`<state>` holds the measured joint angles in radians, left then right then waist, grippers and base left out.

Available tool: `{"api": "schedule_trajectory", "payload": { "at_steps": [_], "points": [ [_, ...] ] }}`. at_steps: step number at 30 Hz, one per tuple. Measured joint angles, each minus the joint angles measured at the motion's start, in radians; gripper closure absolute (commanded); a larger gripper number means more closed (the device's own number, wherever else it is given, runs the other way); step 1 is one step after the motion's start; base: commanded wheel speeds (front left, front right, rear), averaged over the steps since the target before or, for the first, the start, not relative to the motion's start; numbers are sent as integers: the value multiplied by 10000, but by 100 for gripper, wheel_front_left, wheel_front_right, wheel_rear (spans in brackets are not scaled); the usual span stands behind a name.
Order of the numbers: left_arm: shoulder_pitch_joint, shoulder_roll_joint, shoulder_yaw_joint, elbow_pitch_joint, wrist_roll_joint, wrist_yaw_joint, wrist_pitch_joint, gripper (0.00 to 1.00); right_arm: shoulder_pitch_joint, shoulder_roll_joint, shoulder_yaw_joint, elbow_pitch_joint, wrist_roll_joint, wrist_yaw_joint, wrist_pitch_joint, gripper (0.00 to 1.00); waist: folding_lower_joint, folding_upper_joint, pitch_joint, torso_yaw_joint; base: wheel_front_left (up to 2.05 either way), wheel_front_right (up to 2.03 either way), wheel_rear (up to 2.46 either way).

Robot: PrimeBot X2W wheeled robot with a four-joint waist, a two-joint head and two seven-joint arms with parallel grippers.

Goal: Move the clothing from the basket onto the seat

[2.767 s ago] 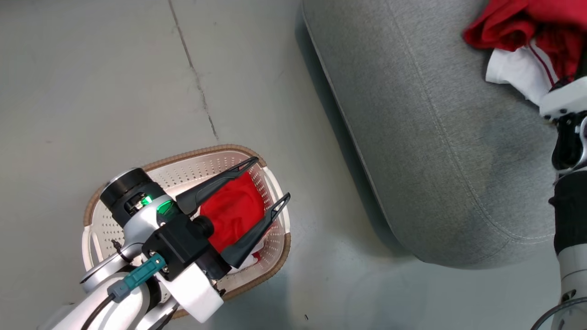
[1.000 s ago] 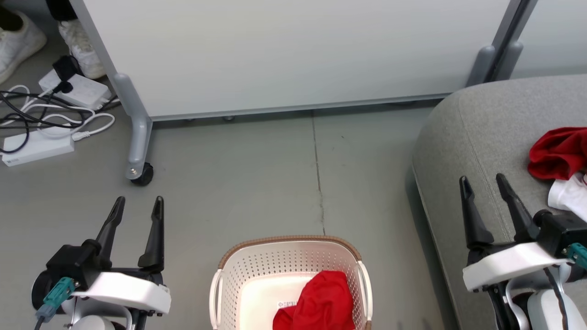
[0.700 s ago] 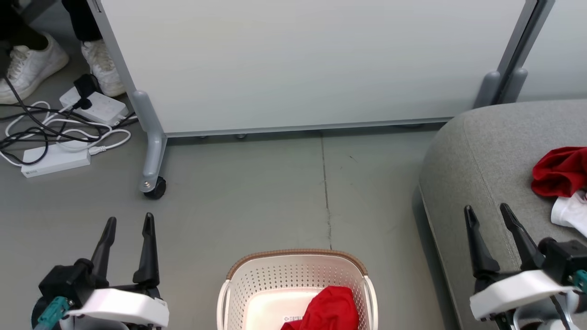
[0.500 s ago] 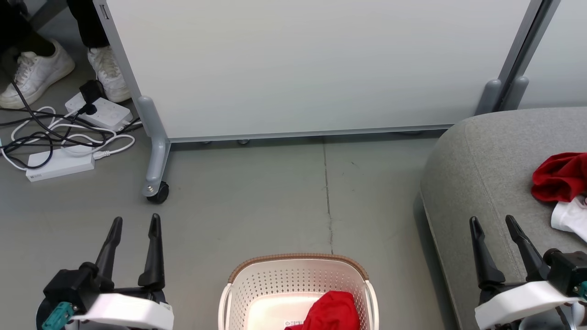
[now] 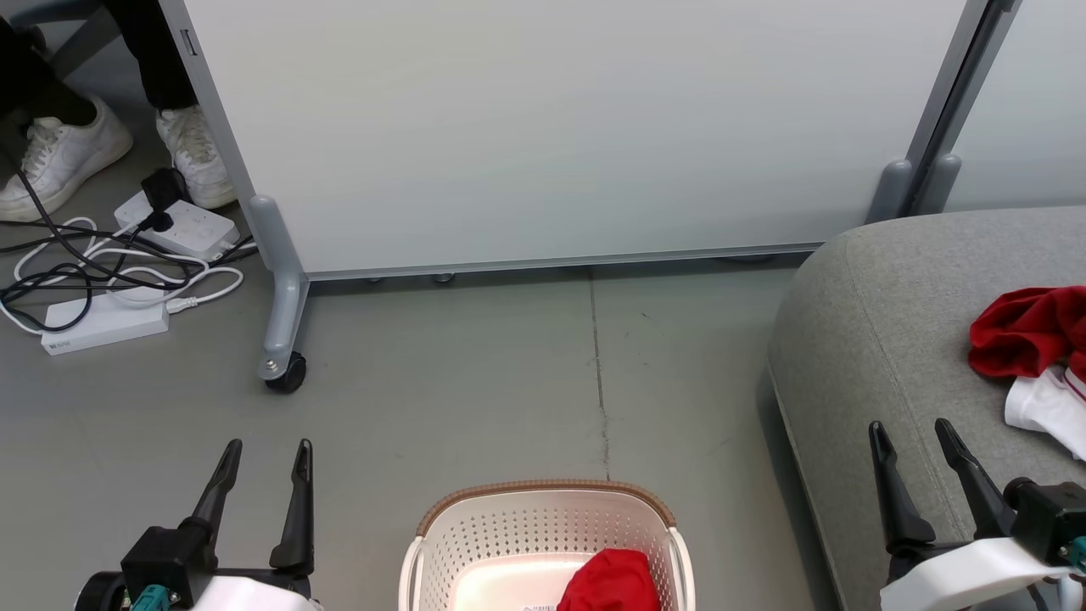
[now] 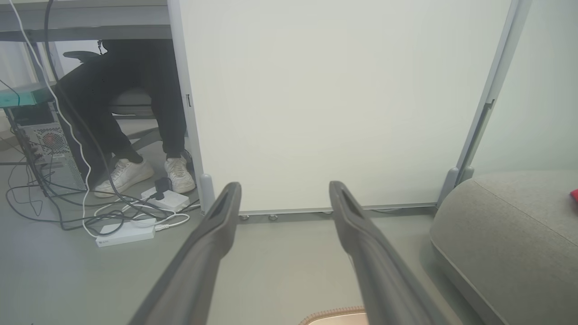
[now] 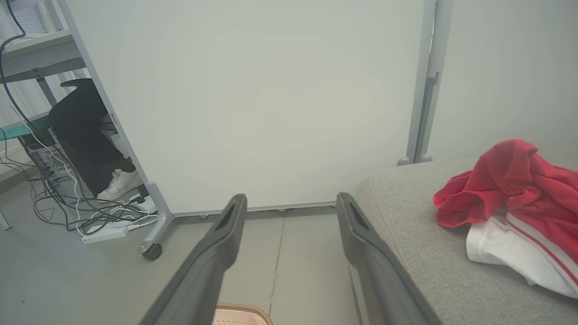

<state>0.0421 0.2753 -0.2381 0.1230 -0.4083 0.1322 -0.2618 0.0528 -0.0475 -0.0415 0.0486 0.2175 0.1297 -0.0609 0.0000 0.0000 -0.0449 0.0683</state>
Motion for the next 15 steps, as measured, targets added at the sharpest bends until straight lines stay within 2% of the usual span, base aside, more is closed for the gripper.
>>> {"api": "schedule_trajectory", "payload": {
  "at_steps": [15],
  "points": [
    [-10,-203,148,579,219,-245,0,0,89,2,56,4,19,0,6,0,0,0,-38,-33,0,0,0]
  ]
}}
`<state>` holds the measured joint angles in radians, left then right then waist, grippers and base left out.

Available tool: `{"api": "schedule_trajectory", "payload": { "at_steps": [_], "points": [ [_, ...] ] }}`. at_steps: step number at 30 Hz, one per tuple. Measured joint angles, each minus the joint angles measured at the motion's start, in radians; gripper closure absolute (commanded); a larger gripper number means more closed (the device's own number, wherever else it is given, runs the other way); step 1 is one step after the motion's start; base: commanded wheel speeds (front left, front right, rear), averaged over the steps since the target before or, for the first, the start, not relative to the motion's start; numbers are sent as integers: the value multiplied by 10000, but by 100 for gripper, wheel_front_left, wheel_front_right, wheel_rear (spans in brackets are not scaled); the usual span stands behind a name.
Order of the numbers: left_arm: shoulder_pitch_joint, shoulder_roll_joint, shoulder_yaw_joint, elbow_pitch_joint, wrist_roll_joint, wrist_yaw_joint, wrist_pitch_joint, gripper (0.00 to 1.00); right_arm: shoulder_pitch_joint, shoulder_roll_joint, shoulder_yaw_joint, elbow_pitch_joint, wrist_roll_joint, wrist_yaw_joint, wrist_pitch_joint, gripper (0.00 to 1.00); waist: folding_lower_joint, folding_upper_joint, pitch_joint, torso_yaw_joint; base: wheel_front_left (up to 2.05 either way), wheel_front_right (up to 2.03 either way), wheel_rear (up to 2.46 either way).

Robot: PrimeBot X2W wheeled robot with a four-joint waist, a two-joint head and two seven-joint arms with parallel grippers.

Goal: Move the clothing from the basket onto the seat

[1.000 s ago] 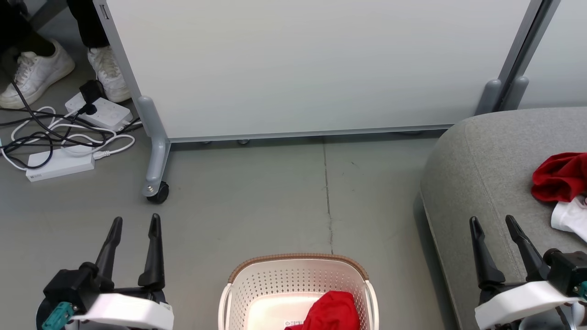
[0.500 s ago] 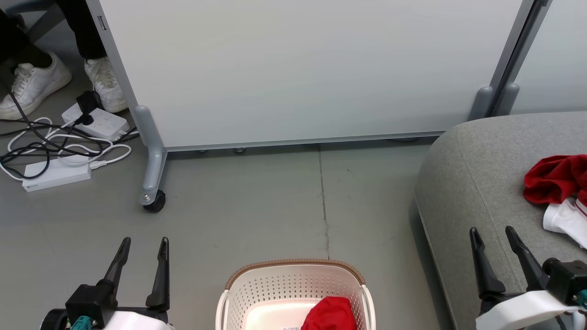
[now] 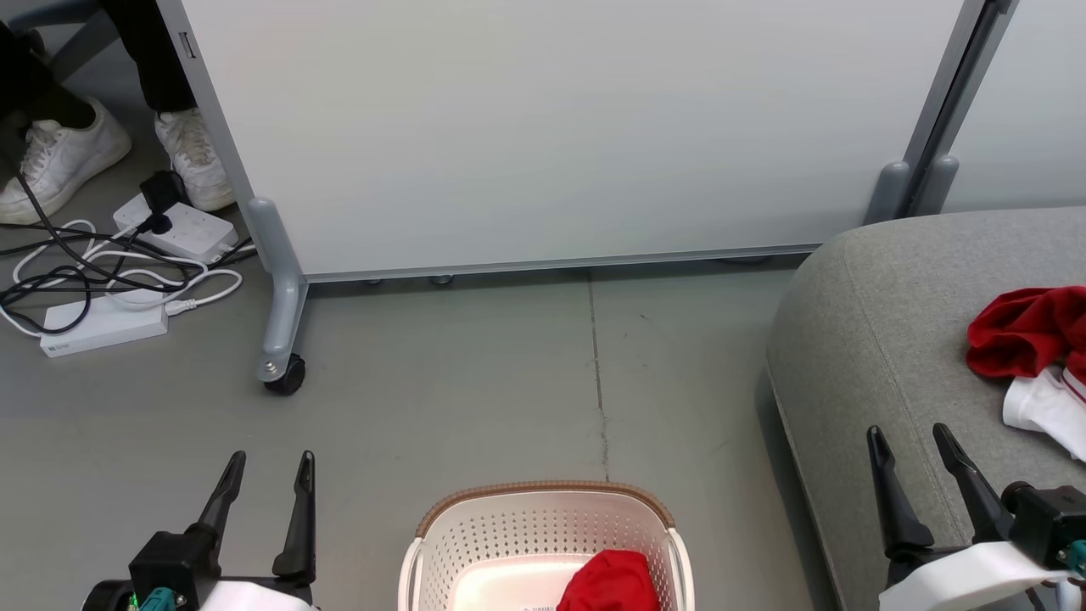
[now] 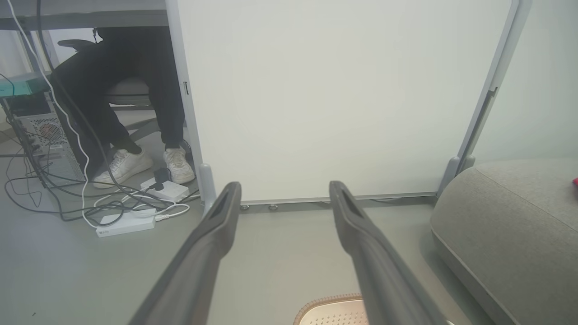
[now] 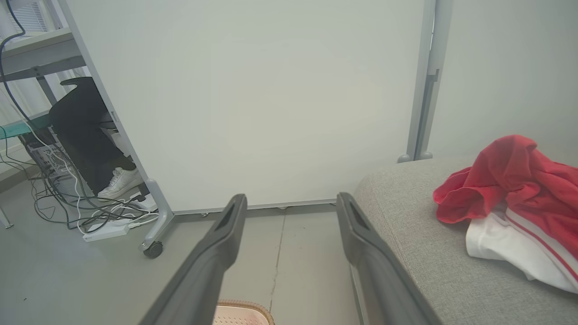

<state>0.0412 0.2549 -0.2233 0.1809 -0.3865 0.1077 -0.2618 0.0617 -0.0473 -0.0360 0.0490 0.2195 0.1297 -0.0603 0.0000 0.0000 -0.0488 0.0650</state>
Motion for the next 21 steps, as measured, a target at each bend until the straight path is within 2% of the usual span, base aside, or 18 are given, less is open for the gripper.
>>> {"api": "schedule_trajectory", "payload": {
  "at_steps": [12,21],
  "points": [
    [-477,-157,58,44,276,-113,0,0,-20,0,-52,-201,0,0,88,0,0,0,227,51,0,0,0],
    [-1966,-502,-370,224,535,-732,-15,0,-596,0,100,-855,-94,0,184,0,0,0,1185,-104,0,0,0]
  ]
}}
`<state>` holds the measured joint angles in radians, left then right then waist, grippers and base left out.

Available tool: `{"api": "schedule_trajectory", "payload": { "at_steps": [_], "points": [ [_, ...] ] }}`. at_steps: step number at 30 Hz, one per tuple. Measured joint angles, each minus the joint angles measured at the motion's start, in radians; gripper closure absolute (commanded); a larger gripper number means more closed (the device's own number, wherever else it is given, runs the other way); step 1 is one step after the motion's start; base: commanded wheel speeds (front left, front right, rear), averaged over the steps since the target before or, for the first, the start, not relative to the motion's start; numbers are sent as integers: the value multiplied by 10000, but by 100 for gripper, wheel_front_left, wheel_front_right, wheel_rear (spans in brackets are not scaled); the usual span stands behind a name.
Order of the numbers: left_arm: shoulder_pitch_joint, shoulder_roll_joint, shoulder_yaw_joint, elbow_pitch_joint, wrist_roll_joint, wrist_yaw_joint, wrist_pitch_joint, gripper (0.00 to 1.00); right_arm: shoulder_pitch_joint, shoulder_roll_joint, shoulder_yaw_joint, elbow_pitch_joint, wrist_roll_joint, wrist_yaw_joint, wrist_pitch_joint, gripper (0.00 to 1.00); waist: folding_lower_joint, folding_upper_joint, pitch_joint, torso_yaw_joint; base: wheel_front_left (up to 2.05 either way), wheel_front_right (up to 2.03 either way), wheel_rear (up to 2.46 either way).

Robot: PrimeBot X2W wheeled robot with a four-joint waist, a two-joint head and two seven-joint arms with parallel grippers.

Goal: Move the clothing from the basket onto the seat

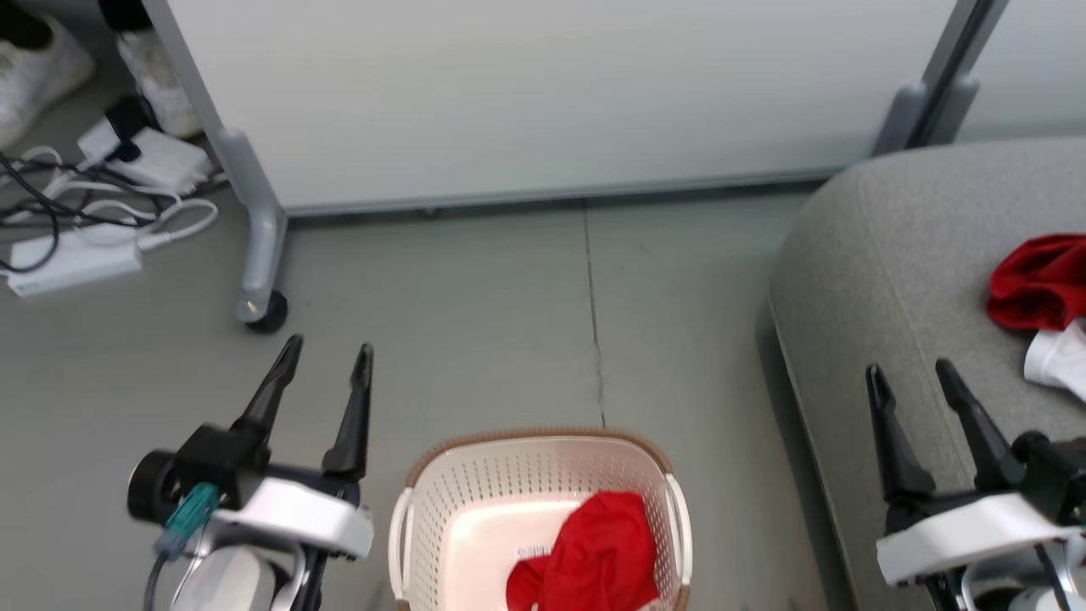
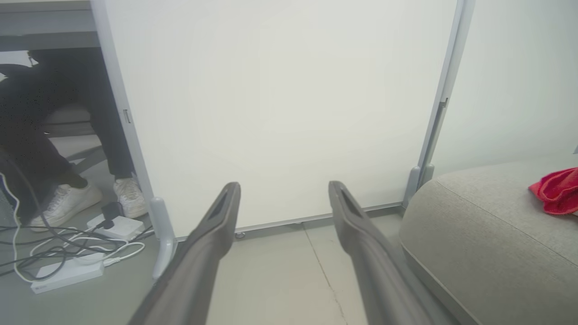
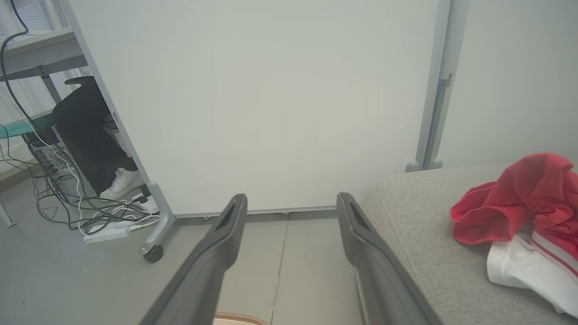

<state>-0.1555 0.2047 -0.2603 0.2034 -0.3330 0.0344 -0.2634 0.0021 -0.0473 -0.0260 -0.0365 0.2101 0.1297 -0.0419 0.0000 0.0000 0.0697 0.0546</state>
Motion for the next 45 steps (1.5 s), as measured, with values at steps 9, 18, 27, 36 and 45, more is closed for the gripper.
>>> {"api": "schedule_trajectory", "payload": {
  "at_steps": [9,18,27,36,45],
  "points": [
    [-1736,-512,-1183,1944,522,-926,0,0,-1130,-6,328,-451,-29,0,-174,0,0,0,1831,-556,0,0,0],
    [-3488,-734,-2238,3944,991,-1482,0,0,-1832,-13,591,-859,115,0,-786,0,0,0,3991,-1317,0,0,0],
    [-4884,-656,-2926,6289,1037,-1601,107,0,-2365,-23,1250,-1058,500,0,-1544,0,0,0,6138,-2202,0,0,0],
    [-5775,-249,-4013,7651,382,-1630,698,0,-2710,-25,1760,-748,826,2,-1996,0,0,0,7619,-3150,0,0,0],
    [-6427,637,-5666,8144,-1009,-1641,1693,0,-3013,-23,2224,-518,1114,2,-2155,0,0,0,8636,-4066,0,0,0]
  ]
}}
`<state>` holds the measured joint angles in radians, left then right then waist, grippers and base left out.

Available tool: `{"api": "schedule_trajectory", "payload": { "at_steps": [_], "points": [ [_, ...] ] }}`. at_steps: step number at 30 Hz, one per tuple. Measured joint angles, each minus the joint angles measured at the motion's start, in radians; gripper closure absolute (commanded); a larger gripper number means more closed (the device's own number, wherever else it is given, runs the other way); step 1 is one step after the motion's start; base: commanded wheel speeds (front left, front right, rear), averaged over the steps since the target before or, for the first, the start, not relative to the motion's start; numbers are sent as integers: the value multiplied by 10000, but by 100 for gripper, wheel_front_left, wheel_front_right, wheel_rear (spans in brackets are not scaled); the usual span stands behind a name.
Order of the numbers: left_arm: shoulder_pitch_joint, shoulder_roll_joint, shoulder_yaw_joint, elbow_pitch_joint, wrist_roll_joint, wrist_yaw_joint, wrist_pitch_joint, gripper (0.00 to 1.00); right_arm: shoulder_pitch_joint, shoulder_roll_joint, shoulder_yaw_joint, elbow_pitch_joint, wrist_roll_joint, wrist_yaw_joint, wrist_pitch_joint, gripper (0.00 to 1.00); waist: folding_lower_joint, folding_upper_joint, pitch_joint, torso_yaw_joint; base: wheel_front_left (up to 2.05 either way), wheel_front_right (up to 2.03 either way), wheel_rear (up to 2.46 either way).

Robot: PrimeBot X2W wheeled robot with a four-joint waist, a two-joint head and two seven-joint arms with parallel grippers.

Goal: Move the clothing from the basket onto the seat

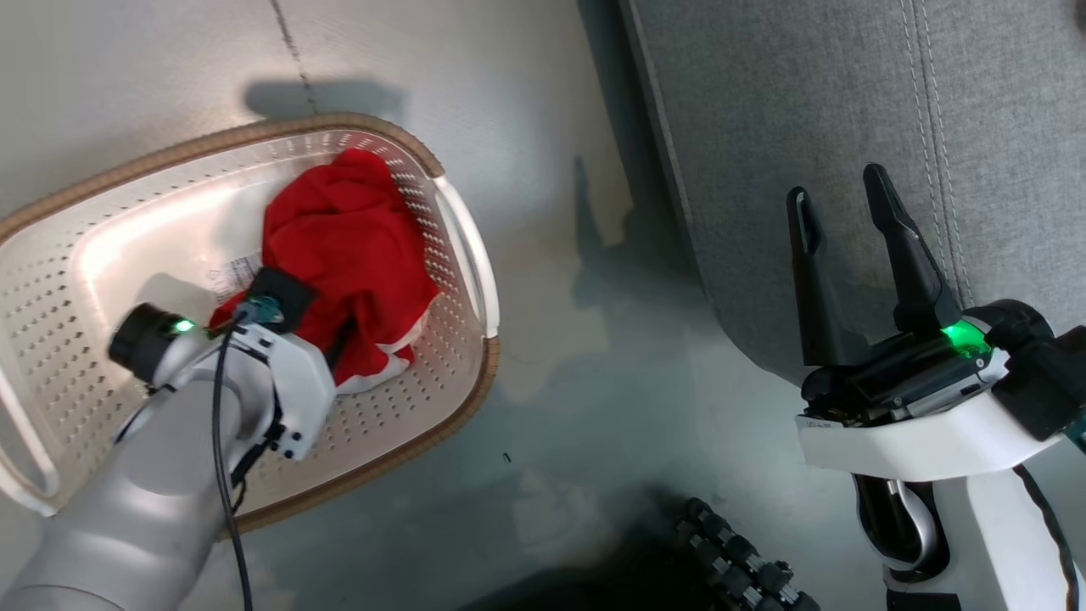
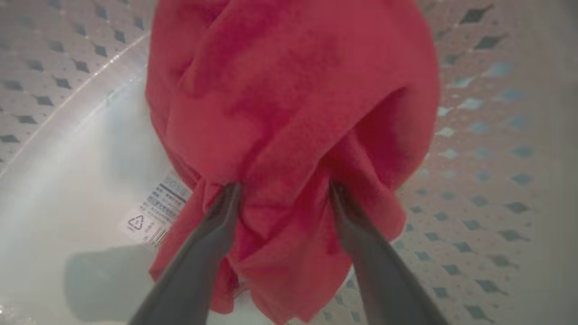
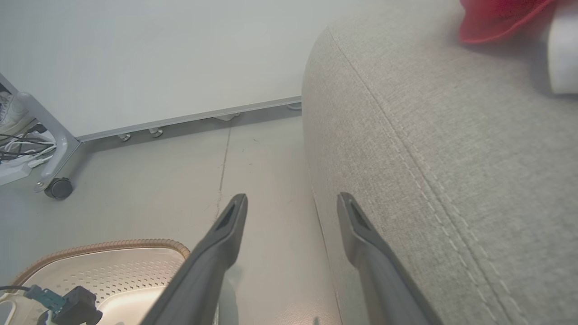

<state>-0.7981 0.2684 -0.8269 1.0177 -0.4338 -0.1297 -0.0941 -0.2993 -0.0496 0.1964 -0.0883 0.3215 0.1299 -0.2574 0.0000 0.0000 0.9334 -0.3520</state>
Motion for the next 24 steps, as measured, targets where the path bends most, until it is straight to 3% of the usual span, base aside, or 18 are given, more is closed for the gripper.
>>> {"api": "schedule_trajectory", "payload": {
  "at_steps": [8,10,11,24],
  "points": [
    [-395,389,-631,564,-1156,0,869,0,-89,2,54,-94,228,0,-17,0,0,0,287,-351,0,0,0],
    [-480,428,-830,564,-1325,0,961,77,-90,2,46,-96,251,0,-17,0,0,0,271,-356,0,0,0],
    [-523,437,-901,560,-1402,0,936,100,-91,2,35,-94,263,0,-17,0,0,0,255,-346,0,0,0],
    [-282,-261,-1551,447,-1977,0,-1026,100,-125,13,-410,472,-566,0,-38,0,0,0,-1251,517,0,0,0]
  ]
}}
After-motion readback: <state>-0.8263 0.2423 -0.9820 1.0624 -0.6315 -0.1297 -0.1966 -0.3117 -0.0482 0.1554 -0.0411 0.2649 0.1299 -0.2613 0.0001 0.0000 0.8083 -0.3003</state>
